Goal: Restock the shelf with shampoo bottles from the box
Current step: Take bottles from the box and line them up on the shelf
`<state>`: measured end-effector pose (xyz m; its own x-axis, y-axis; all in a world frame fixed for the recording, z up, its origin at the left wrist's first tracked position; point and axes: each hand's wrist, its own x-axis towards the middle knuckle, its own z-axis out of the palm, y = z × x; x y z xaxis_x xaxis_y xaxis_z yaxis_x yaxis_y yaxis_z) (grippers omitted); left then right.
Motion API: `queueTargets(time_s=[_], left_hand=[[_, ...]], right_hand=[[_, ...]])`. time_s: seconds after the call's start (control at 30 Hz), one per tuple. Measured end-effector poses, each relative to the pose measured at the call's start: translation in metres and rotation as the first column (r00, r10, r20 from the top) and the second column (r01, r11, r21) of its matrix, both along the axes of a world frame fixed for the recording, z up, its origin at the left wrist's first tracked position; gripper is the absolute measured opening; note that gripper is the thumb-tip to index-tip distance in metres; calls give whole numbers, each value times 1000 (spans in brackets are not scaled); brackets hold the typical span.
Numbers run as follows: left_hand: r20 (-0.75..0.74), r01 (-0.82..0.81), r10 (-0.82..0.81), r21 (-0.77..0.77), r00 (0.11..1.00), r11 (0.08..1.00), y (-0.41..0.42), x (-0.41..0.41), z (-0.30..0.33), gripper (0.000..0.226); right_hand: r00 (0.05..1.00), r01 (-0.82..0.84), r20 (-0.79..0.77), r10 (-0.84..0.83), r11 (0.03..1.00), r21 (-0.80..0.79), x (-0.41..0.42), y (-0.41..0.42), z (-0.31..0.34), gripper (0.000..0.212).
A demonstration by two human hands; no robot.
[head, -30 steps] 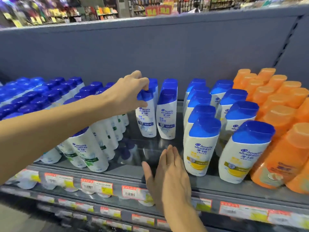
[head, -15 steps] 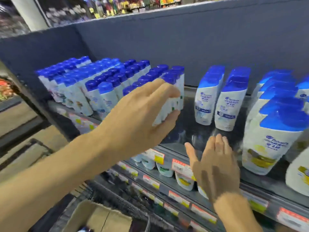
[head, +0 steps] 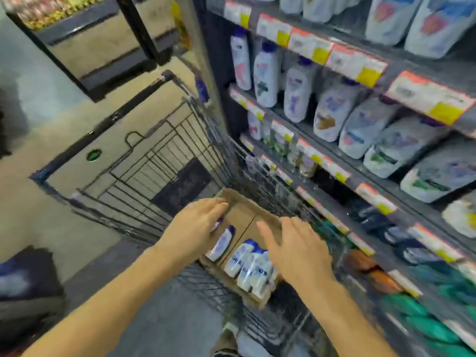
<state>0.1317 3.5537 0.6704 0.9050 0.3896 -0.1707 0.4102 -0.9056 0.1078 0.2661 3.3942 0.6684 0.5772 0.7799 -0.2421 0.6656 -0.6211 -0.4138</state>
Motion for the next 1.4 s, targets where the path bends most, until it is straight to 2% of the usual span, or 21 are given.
queueTargets(time_s=[0.07,0.17,0.2,0.27,0.33,0.37,0.43,0.47,0.53,0.67,0.73,0.83,0.93,1.0,1.03,1.07,1.13,1.2,1.3,1.33,1.4], left_hand=[[-86,-31,28,-38,996,999,27,-14,-45,44],[-244,-92,58,-134,968,987,74,-47,-131,58],[-301,-127,77,-150,951,981,85,-55,-156,61],[-421,-178,78,-204,904,963,102,-67,-197,58],[-483,-224,82,-246,872,943,115,-71,-231,54],[-501,-227,72,-255,863,940,120,-71,-247,52],[-540,-221,40,-276,841,935,130,-65,-279,47],[-555,-226,27,-295,832,928,133,-60,-291,44],[-570,-233,2,-333,822,914,142,-46,-320,44],[-546,-259,34,-340,837,904,158,-22,-363,44],[-571,-278,46,-325,819,904,166,-20,-383,47],[-619,-342,73,-329,782,880,168,-33,-417,50],[-618,-348,76,-333,783,876,160,-49,-441,56],[-585,-321,75,-331,808,887,157,-56,-447,61],[-564,-319,84,-333,821,887,155,-59,-448,62],[-542,-315,93,-333,835,889,154,-61,-448,63],[-505,-303,104,-330,857,894,152,-63,-445,64],[-482,-302,116,-328,868,895,150,-60,-444,58],[-465,-329,168,-290,869,899,149,-49,-444,45],[-465,-350,191,-284,864,893,148,-44,-445,45],[-487,-431,253,-297,836,852,146,-38,-449,61]], right_hand=[[996,-4,-88,-8,991,-135,-26,28,-53,66],[986,-18,-163,-32,954,-298,-75,74,-143,96],[984,-22,-172,-40,938,-346,-85,77,-189,91],[970,-66,-236,-55,878,-474,-105,57,-318,61],[937,-47,-311,-158,826,-562,-123,48,-385,46],[895,-59,-387,-221,802,-595,-124,51,-392,46],[885,75,-338,-321,813,-577,-128,81,-384,46],[879,92,-356,-318,844,-528,-127,110,-352,48],[854,205,-344,-389,861,-465,-125,139,-360,48],[890,245,-273,-365,889,-388,-123,191,-401,28],[888,293,-241,-392,885,-361,-122,215,-410,30],[903,269,-216,-372,880,-392,-130,244,-425,36],[867,322,-244,-434,862,-390,-139,256,-435,38],[827,370,-266,-496,835,-408,-143,256,-441,54],[839,340,-264,-477,836,-431,-143,254,-443,66],[880,273,-239,-411,848,-454,-142,251,-445,78],[941,162,-188,-280,865,-476,-138,244,-443,87],[947,140,-188,-262,859,-492,-132,237,-438,92],[884,297,-200,-421,840,-454,-120,221,-434,96],[851,348,-216,-479,822,-450,-115,217,-434,92],[770,434,-257,-584,774,-460,-104,215,-439,73]])
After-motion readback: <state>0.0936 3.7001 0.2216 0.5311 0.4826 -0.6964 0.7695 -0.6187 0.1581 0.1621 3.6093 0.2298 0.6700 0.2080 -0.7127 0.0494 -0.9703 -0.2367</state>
